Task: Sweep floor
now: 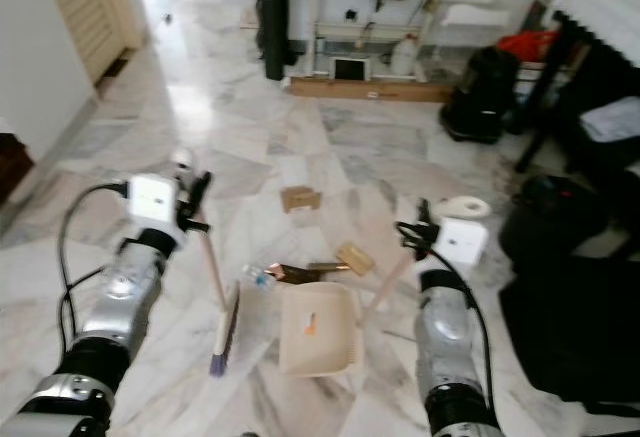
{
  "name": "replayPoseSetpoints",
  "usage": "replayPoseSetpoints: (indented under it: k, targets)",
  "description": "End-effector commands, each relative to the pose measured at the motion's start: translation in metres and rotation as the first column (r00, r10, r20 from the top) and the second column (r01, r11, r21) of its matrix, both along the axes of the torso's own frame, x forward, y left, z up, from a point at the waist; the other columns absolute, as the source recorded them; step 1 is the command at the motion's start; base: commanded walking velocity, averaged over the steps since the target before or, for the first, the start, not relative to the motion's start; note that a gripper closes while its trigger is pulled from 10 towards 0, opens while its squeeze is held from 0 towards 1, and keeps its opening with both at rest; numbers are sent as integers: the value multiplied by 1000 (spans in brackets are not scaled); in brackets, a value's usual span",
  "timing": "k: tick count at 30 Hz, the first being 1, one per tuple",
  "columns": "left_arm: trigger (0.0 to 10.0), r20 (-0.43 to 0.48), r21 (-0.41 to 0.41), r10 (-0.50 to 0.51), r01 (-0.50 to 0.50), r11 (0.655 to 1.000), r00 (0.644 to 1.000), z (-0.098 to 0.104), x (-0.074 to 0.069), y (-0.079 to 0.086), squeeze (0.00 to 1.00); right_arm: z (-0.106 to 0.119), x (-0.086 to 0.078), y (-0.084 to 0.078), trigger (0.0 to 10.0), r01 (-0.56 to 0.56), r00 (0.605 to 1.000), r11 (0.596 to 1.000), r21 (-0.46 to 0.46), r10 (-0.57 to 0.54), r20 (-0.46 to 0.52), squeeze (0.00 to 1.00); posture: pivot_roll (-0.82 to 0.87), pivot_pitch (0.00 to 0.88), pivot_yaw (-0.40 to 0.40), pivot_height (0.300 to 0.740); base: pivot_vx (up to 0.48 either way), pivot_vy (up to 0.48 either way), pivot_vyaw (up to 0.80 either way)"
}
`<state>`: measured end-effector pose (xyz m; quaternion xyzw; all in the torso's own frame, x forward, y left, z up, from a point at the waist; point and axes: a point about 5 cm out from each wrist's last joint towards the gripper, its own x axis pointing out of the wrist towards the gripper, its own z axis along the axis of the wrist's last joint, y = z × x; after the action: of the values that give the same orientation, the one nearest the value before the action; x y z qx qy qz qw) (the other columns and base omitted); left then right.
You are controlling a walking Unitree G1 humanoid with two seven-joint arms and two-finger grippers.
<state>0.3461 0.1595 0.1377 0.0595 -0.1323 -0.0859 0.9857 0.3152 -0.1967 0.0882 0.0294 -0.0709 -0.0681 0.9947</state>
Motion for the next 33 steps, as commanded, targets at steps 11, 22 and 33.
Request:
replayPoseSetpoints:
  k: [11, 22, 33]
  targets:
    - [10000, 28, 2, -8, 8, 1000, 1000, 5, 0, -4, 0, 7, 1, -4, 10000, 14, 999, 1000, -1, -14, 37, 0, 126, 29, -27, 740, 114, 0, 0]
    - [10000, 31, 1, -1, 1, 1000, 1000, 5, 0, -2, 0, 6, 1, -3, 10000, 12, 999, 1000, 2, -12, 33, 0, 128, 34, -28, 740, 50, 0, 0]
    - [10000, 32, 3, 5, -5, 1000, 999, 5, -1, -1, 0, 7, 0, -3, 10000, 12, 999, 1000, 5, -12, 36, 0, 127, 48, -28, 740, 214, 0, 0]
